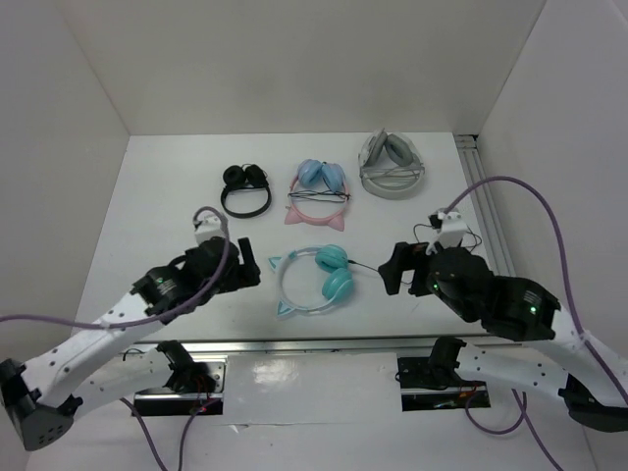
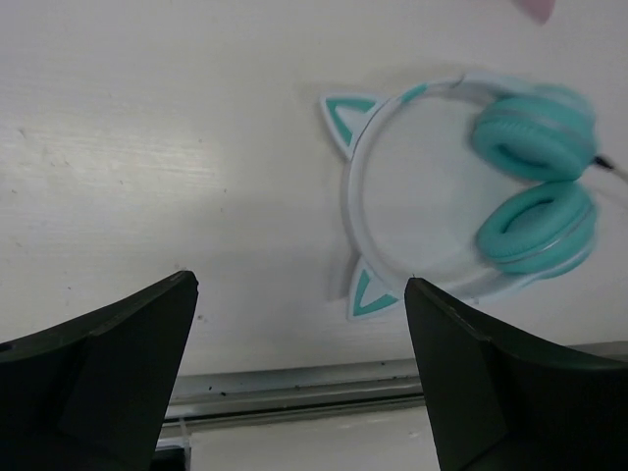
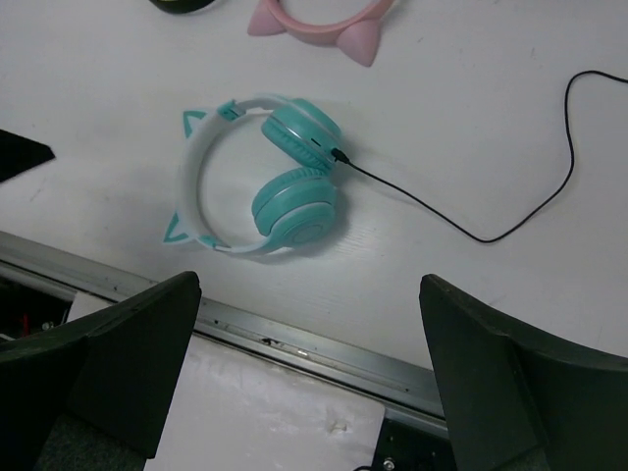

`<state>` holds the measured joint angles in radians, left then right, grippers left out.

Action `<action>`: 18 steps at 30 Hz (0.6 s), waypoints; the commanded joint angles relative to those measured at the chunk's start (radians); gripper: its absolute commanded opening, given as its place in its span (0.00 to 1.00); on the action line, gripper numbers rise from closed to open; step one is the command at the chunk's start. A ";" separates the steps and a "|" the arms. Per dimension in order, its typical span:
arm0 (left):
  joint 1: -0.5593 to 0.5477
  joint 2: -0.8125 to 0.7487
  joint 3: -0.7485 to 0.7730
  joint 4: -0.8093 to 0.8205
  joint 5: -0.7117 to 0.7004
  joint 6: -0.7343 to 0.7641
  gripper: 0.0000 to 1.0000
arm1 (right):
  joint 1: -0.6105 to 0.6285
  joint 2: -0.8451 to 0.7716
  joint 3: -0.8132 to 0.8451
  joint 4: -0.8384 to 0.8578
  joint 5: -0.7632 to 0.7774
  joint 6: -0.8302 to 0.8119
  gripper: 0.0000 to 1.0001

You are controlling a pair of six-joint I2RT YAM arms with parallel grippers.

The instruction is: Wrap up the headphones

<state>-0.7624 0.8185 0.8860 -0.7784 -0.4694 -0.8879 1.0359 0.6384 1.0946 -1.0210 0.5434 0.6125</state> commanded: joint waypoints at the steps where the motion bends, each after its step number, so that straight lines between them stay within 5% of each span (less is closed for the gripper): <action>1: 0.003 0.054 -0.125 0.219 0.107 -0.043 1.00 | -0.004 0.032 -0.001 0.117 0.006 -0.003 1.00; 13: 0.003 0.432 -0.190 0.562 0.221 -0.033 0.99 | -0.004 -0.092 -0.071 0.171 -0.105 -0.036 1.00; 18: -0.006 0.511 -0.154 0.530 0.170 -0.052 0.94 | -0.004 -0.102 -0.050 0.139 -0.114 -0.036 1.00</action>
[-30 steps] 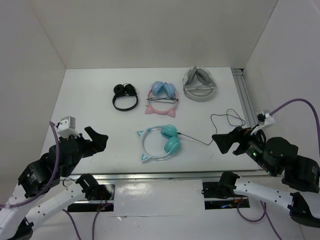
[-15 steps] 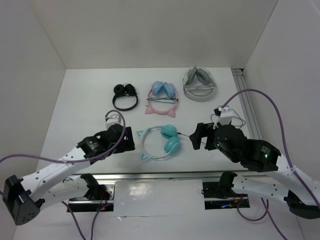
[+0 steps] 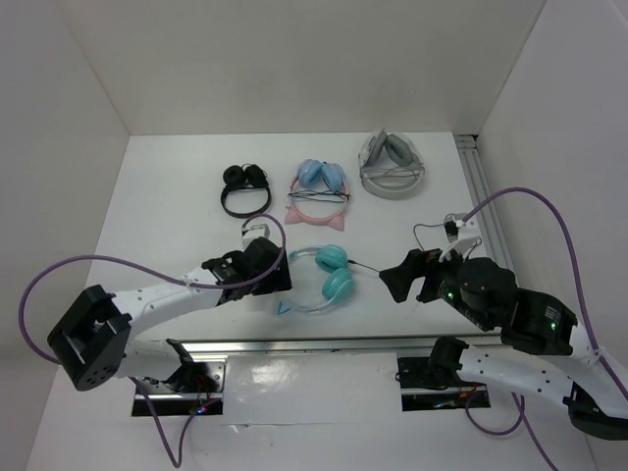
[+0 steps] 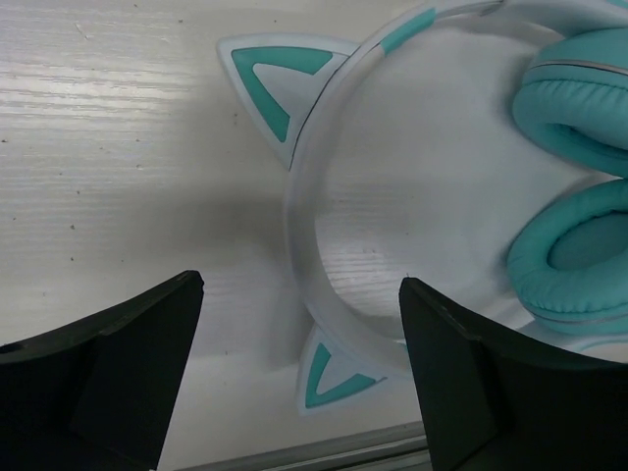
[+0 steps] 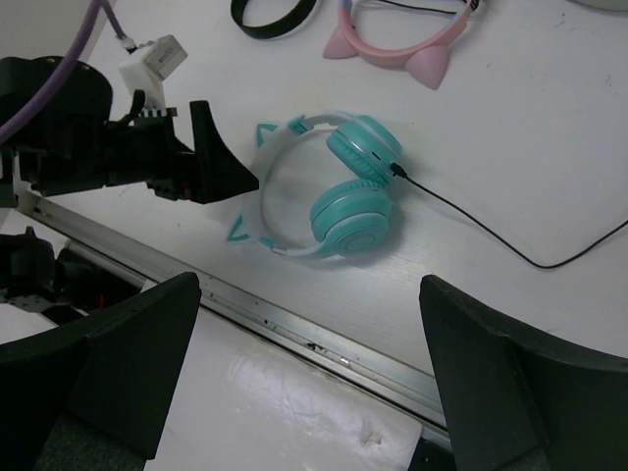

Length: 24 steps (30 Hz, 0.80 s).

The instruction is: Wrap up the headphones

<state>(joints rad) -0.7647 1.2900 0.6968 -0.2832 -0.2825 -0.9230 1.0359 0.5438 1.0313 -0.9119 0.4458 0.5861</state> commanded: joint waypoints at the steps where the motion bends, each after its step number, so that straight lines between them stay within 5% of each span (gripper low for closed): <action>1: -0.004 0.086 0.035 0.035 -0.027 -0.017 0.92 | -0.004 -0.007 0.013 0.030 -0.016 -0.009 1.00; 5: -0.015 0.208 0.070 0.026 -0.038 -0.040 0.77 | -0.004 -0.027 0.024 0.030 -0.035 -0.019 1.00; 11: -0.024 0.301 0.081 0.015 -0.060 -0.083 0.67 | -0.004 -0.027 0.013 0.030 -0.045 -0.019 1.00; 17: -0.033 0.285 0.069 -0.017 -0.069 -0.117 0.34 | -0.004 -0.036 0.023 0.021 -0.027 -0.028 1.00; 20: -0.042 0.224 0.049 -0.043 -0.089 -0.128 0.28 | -0.004 -0.036 0.033 0.021 -0.027 -0.028 1.00; 24: -0.051 0.157 0.038 -0.135 -0.132 -0.146 0.02 | -0.004 -0.036 0.033 0.033 -0.027 -0.028 1.00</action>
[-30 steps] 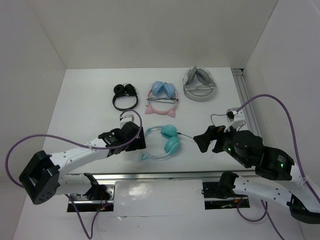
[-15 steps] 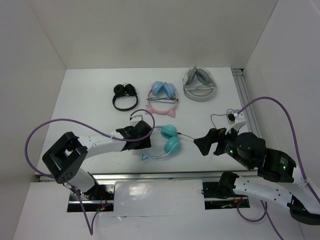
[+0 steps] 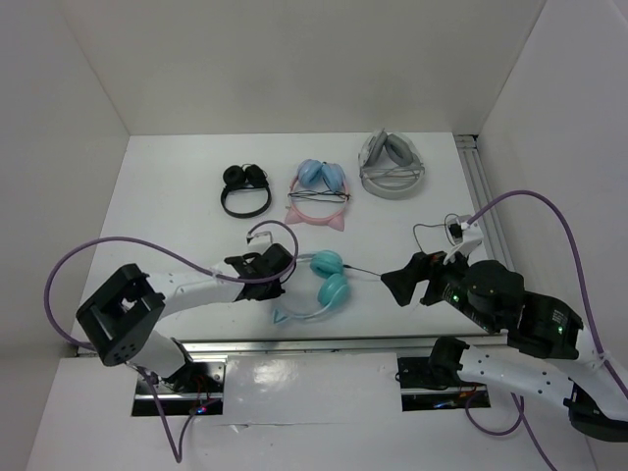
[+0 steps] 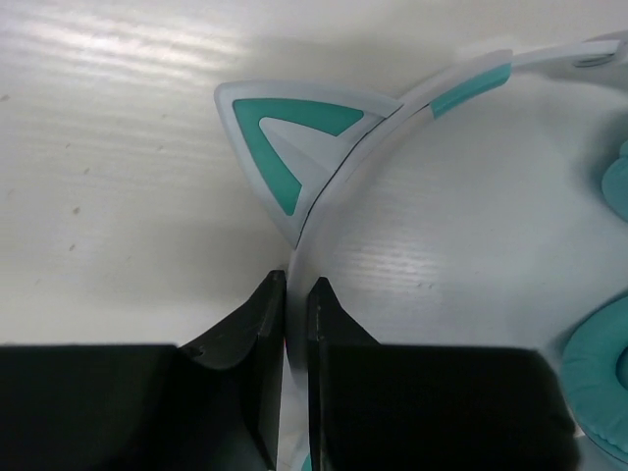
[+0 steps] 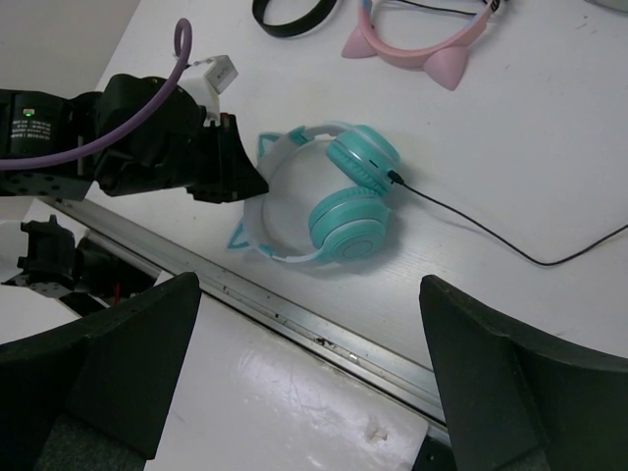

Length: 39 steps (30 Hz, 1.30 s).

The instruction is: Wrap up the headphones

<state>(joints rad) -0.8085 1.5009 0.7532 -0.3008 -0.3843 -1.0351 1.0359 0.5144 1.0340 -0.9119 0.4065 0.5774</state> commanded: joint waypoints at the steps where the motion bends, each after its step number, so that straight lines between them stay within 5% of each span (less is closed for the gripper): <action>1: -0.008 -0.065 0.010 -0.147 -0.042 -0.034 0.00 | -0.004 -0.007 0.031 0.033 0.012 -0.019 1.00; 7: -0.058 -0.249 0.161 -0.478 -0.169 -0.043 0.00 | -0.004 0.003 -0.021 0.154 -0.052 -0.042 1.00; 15: -0.038 -0.536 0.620 -1.066 -0.473 -0.040 0.00 | -0.004 0.136 -0.195 0.523 -0.161 -0.138 1.00; 22: 0.152 -0.653 0.807 -1.066 -0.473 0.232 0.00 | -0.004 0.177 -0.367 1.079 -0.200 -0.318 1.00; 28: 0.232 -0.663 0.916 -1.066 -0.436 0.345 0.00 | 0.070 0.429 -0.203 0.964 -0.241 -0.574 0.94; 39: 0.259 -0.665 0.997 -1.066 -0.312 0.377 0.00 | 0.193 0.559 -0.212 1.191 -0.043 -0.712 0.86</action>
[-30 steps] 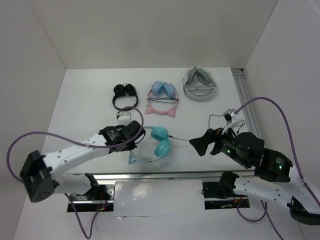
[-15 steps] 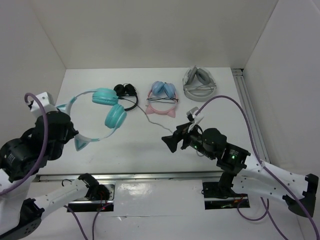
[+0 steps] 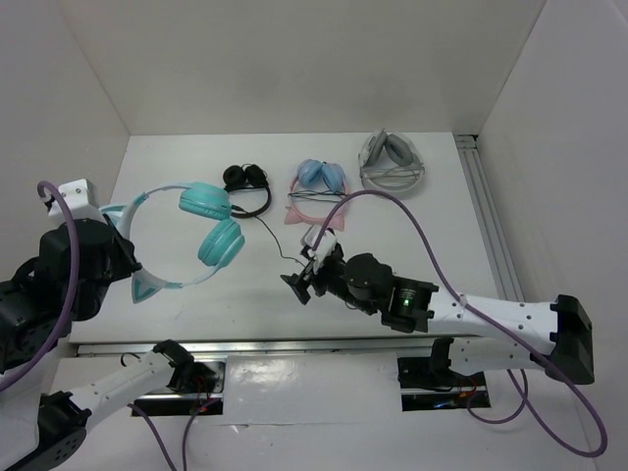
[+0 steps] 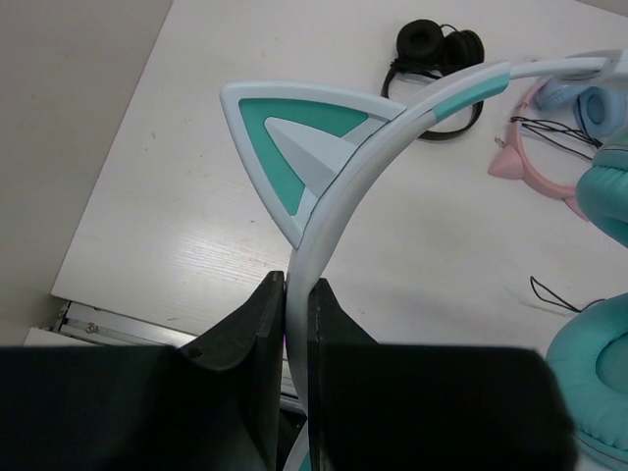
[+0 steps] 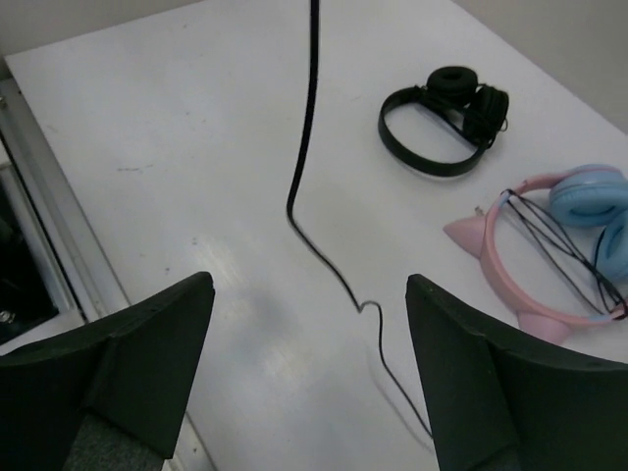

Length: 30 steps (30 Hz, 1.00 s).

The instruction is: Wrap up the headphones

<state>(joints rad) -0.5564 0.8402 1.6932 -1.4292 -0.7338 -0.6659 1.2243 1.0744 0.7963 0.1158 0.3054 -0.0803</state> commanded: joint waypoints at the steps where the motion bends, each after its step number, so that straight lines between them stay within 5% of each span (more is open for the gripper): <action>1: 0.007 -0.004 0.057 0.062 0.053 0.008 0.00 | -0.009 -0.001 0.014 0.206 0.045 -0.055 0.84; 5: 0.007 -0.024 0.075 0.062 0.096 0.008 0.00 | -0.071 0.024 0.004 0.274 -0.011 -0.030 0.73; 11: 0.007 -0.024 0.106 0.062 0.162 -0.001 0.00 | -0.126 0.033 -0.055 0.347 -0.124 0.019 0.16; 14: 0.007 -0.033 0.141 0.062 0.182 -0.011 0.00 | -0.135 0.015 -0.089 0.366 -0.124 0.042 0.00; 18: 0.007 -0.033 0.212 0.062 0.269 -0.011 0.00 | -0.154 -0.022 -0.112 0.366 -0.170 0.053 0.00; 25: 0.075 -0.032 0.203 0.150 0.629 0.043 0.00 | -0.154 -0.051 -0.143 0.395 -0.235 0.071 0.00; 30: 0.139 -0.023 0.160 0.197 0.778 0.071 0.00 | -0.132 -0.062 -0.143 0.404 -0.265 0.071 0.13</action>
<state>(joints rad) -0.4389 0.8207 1.8477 -1.4220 -0.1543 -0.5747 1.0847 1.0286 0.6708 0.4805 0.0555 -0.0128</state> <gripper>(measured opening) 0.214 0.115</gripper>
